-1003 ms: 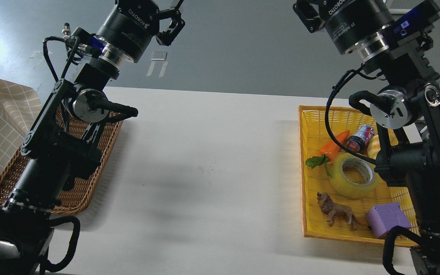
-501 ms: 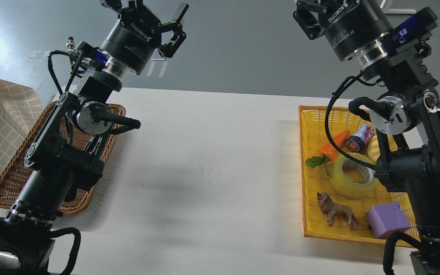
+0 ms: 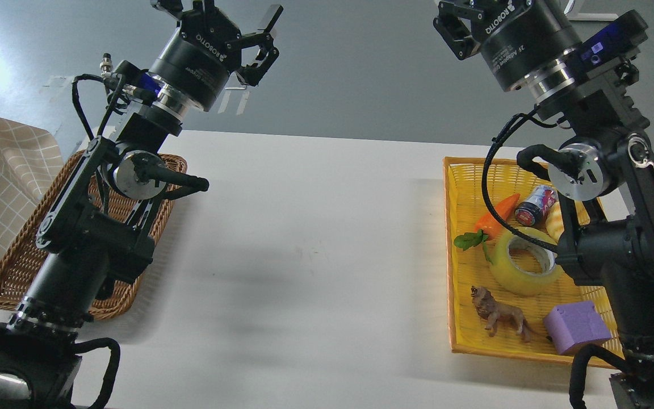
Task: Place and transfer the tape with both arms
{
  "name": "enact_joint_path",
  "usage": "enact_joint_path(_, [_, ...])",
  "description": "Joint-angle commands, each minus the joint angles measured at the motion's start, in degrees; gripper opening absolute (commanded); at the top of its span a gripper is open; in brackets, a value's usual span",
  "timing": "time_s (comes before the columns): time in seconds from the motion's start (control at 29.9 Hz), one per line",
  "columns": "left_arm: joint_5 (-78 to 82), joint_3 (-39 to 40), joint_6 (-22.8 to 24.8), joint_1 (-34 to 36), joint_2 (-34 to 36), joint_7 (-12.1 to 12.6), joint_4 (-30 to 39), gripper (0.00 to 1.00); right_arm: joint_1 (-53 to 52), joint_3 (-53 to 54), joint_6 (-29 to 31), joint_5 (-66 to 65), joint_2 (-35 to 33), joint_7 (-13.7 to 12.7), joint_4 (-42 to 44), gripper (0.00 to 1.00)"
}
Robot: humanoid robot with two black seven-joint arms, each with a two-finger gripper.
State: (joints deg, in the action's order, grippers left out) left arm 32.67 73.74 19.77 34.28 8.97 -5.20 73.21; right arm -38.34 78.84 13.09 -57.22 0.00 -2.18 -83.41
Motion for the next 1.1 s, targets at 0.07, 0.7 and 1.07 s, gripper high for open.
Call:
enact_joint_path(0.07, [-0.1, 0.1, 0.0, -0.2, 0.2, -0.1, 0.7, 0.98, 0.0, 0.0, 0.0, 0.0, 0.0, -0.1, 0.1, 1.00])
enact_joint_path(0.7, [-0.6, 0.8, -0.4, -0.2, -0.1, -0.3, 0.9, 0.98, -0.2, -0.2, 0.2, 0.0, 0.0, -0.2, 0.1, 1.00])
enact_joint_path(1.07, [-0.7, 0.7, -0.2, -0.5, 0.0, -0.2, 0.9, 0.98, 0.3, -1.0, 0.2, -0.1, 0.0, -0.2, -0.3, 1.00])
